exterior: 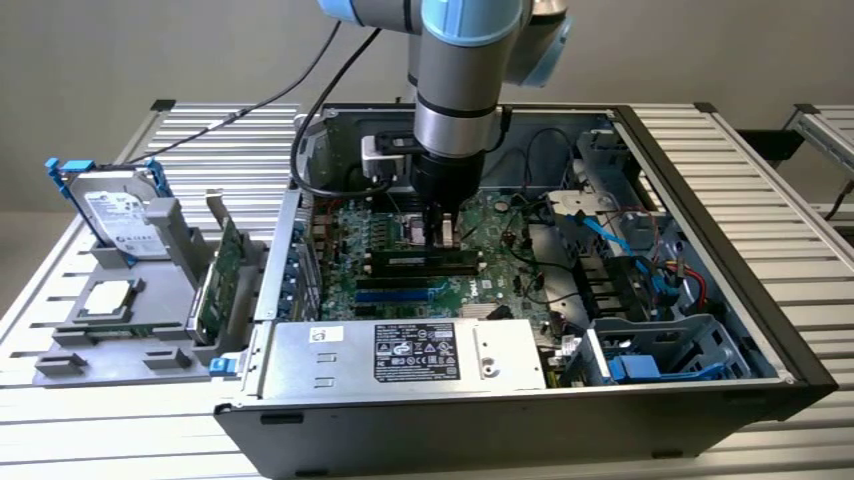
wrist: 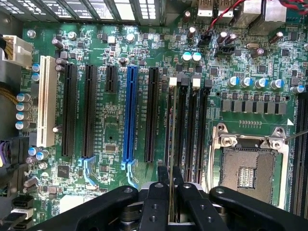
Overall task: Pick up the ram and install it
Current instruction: 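Insert the ram into the slot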
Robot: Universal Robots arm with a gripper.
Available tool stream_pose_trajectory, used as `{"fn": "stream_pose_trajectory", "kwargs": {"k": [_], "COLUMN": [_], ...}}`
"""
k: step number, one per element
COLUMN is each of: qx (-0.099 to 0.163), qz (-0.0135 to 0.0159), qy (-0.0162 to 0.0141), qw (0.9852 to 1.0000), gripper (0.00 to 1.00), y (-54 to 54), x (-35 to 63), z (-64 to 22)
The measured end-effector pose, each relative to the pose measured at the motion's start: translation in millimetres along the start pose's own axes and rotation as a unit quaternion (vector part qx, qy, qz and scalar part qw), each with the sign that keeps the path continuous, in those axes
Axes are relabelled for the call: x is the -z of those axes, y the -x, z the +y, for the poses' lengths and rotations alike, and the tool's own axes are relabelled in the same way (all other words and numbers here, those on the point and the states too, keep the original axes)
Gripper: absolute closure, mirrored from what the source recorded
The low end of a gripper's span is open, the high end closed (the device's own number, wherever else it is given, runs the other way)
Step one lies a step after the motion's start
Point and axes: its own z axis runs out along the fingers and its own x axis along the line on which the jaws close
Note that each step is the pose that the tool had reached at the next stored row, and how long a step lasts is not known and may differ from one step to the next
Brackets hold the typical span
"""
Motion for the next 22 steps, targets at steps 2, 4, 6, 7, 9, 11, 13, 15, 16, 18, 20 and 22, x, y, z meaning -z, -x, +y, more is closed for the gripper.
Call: {"fn": "stream_pose_trajectory", "kwargs": {"k": [2,4,6,7,9,11,13,15,16,18,20,22], "qx": [0.000,0.000,0.000,0.000,0.000,0.000,0.000,0.000,0.000,0.000,0.000,0.000], "qz": [0.0001,0.0001,0.0001,0.0001,0.0001,0.0001,0.0001,0.0002,0.0001,0.0002,0.0001,0.0001], "qy": [0.0000,-0.0001,-0.0001,-0.0001,-0.0002,-0.0002,-0.0002,-0.0002,-0.0002,-0.0002,-0.0002,-0.0002], "qw": [1.0000,1.0000,1.0000,1.0000,1.0000,1.0000,1.0000,1.0000,1.0000,1.0000,1.0000,1.0000], "gripper": [0.86,0.86,0.86,0.86,0.86,0.86,0.86,0.86,0.86,0.86,0.86,0.86], "y": [0.0,0.0,0.0,0.1,0.1,0.1,0.1,0.1,0.1,0.1,0.2,0.2], "x": [-0.4,-0.8,-1.1,-1.3,-1.7,-2.1,-2.4,-2.8,-3.0,-3.3,-3.6,-4.0], "z": [0.1,0.1,0.2,0.2,0.1,0.1,0.1,0.1,0.1,0.0,0.0,0.0]}}
